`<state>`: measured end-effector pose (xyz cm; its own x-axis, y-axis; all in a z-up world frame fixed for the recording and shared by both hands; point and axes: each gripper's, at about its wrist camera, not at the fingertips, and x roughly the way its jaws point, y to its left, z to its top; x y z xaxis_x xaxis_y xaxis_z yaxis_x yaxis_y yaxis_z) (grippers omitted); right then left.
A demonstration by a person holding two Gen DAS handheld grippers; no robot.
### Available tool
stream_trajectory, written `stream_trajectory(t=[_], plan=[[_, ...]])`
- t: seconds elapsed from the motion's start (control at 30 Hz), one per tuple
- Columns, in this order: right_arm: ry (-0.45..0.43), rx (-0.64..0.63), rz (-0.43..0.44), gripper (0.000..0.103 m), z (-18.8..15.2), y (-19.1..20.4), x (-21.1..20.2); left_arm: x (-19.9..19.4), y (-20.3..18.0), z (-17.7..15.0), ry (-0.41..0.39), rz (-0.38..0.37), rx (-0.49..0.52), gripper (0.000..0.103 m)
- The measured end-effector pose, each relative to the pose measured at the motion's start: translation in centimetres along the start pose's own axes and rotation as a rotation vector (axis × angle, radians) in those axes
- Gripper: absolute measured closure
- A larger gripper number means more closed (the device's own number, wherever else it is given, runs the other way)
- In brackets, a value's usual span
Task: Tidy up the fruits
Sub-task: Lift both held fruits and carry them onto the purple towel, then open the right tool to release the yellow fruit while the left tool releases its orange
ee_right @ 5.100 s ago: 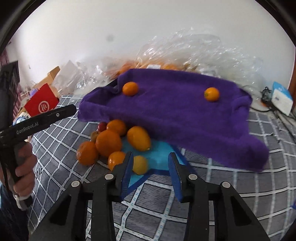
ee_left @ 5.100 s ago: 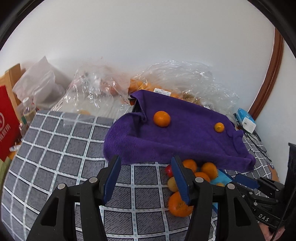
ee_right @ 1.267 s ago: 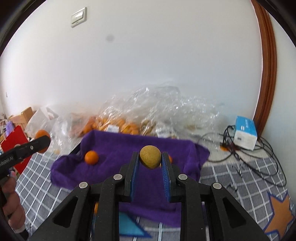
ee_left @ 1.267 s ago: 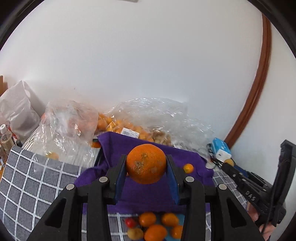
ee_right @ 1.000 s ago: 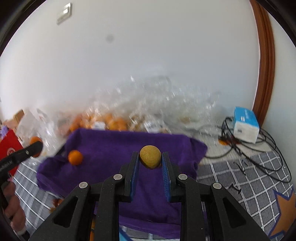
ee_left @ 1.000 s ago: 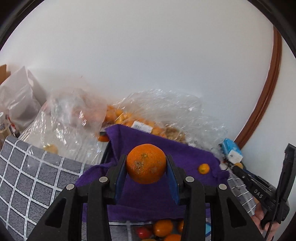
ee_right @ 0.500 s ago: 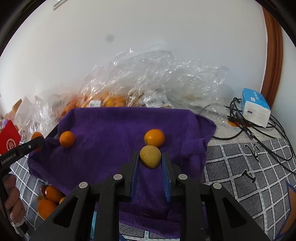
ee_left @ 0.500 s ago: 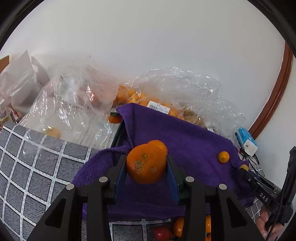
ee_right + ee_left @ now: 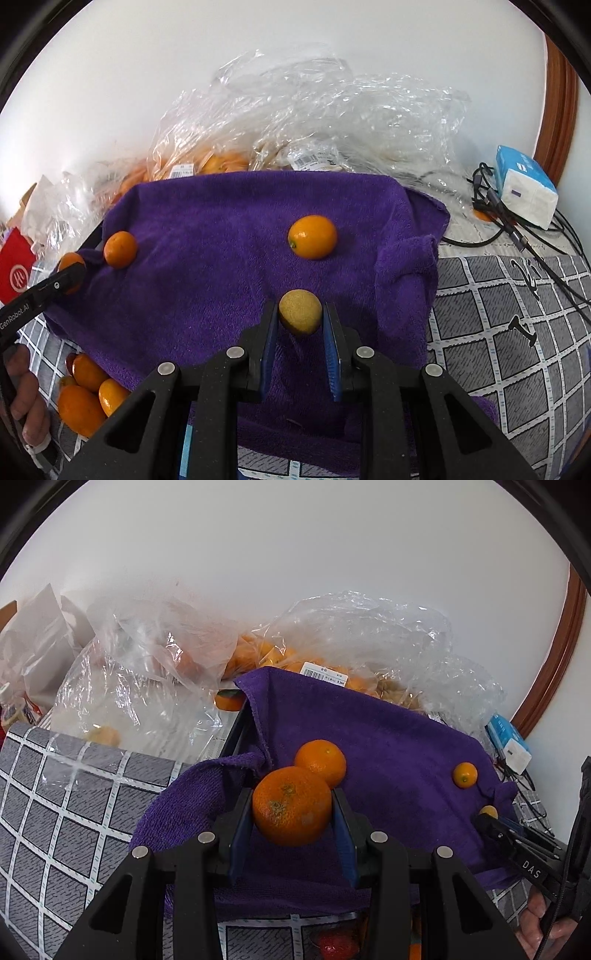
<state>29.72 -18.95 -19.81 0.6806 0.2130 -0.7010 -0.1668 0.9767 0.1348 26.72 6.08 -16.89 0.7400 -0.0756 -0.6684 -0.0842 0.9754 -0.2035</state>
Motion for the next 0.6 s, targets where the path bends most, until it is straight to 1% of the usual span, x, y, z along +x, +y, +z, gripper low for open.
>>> stream_trajectory(t=[0.07, 0.2, 0.27, 0.33, 0.43, 0.5, 0.6], plan=[[0.004, -0.007, -0.002, 0.079, 0.0, 0.1, 0.0, 0.1, -0.3, -0.1, -0.004, 0.014, 0.020, 0.064], [0.006, -0.006, -0.003, 0.077, 0.0, 0.2, -0.1, 0.2, -0.7, -0.2, -0.001, 0.019, 0.043, 0.064], [0.005, -0.004, -0.008, 0.072, 0.1, 0.1, -0.1, 0.2, -0.7, -0.1, 0.000, 0.019, 0.044, 0.064], [0.000, -0.001, -0.019, 0.063, 0.1, 0.0, -0.3, 0.2, -0.6, -0.1, 0.001, 0.019, 0.042, 0.064], [-0.019, -0.004, -0.048, 0.058, 0.1, 0.1, -0.9, 0.3, -0.8, 0.0, 0.004, 0.023, 0.046, 0.064], [-0.043, -0.008, -0.047, 0.055, 0.1, 0.3, -1.6, 0.4, -0.7, 0.0, 0.005, 0.020, 0.046, 0.064], [-0.070, -0.019, -0.064, 0.055, 0.1, 0.7, -2.5, 0.3, -0.8, -0.1, 0.003, 0.015, 0.049, 0.061]])
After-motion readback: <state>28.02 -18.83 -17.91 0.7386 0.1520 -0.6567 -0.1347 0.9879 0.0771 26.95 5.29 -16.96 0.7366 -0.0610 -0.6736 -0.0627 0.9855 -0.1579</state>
